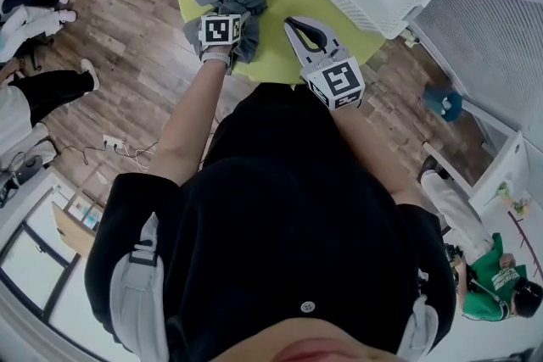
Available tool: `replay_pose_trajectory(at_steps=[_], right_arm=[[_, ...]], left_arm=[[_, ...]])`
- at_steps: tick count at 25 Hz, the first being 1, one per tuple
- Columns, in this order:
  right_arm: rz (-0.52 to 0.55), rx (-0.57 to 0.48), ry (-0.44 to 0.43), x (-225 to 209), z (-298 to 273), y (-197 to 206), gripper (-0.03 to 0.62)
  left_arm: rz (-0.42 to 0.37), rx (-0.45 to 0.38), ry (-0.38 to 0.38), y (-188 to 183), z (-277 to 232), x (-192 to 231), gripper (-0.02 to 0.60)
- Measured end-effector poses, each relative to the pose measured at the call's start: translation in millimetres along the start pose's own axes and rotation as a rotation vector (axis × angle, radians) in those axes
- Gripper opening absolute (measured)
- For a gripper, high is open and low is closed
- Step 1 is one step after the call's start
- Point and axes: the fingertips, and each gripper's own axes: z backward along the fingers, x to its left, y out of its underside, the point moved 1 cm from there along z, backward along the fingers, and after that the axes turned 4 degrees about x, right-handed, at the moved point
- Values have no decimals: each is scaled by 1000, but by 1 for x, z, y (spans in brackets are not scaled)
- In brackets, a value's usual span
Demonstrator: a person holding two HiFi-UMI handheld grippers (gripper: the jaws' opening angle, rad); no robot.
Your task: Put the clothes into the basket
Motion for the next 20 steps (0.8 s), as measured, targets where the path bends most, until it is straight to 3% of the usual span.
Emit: replay_pose_trajectory(at_steps=[6,20], right_arm=[[-11,30,45,-16,20,6,26],[-41,84,76,-41,43,22,26]], left_arm=[[24,76,-69,8,-39,13,442],[117,124,-102,16,-82,29,448]])
